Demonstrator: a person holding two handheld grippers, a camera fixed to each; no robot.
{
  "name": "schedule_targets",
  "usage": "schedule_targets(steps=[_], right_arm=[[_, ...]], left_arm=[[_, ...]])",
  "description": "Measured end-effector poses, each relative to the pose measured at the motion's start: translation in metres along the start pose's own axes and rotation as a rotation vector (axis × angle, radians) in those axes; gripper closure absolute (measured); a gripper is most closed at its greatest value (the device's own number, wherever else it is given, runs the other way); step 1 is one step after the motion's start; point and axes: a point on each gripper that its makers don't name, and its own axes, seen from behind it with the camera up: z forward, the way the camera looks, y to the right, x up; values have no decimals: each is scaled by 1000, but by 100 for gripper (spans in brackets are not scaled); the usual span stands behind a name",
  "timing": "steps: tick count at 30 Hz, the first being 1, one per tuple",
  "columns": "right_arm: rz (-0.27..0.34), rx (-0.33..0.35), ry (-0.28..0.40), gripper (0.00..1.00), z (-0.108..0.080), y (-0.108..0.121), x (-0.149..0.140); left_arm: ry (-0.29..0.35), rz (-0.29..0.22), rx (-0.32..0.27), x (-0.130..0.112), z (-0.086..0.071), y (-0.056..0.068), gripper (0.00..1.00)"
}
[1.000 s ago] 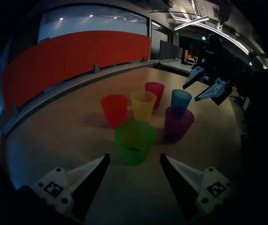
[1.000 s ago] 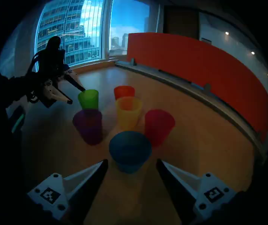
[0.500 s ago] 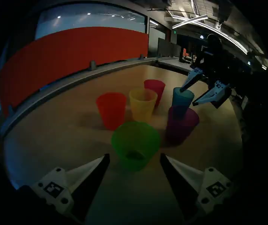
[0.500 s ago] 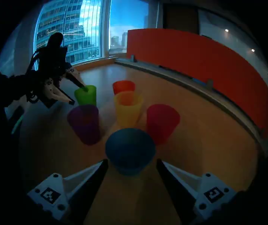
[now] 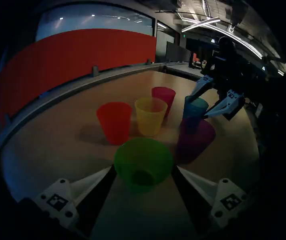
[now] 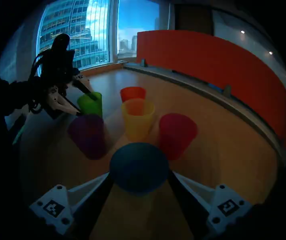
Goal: Pour water
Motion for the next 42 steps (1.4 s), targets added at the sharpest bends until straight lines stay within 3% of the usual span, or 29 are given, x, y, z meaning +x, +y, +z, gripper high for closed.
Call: schedule_targets(steps=[11,17,30,32,34,42], right_arm=[[4,7,5,0,3,1,2],[3,9,8,0,4,0,4],[-2,3,16,0,9,-1,5],[-4,3,20,1,9,-2,5],[-6,4,22,10,10,-3,5],[-5,-8,42,10,9,0,8]], left_arm=[[2,-4,-9,5,5,1,0],[-2,-1,-7,6,8,2,12],[-9,13,-8,7,10,2,13],[-9,14,-8,7,10,2,13],[-9,15,-7,7,10,2,13],[6,18,-5,13,7,4,13]])
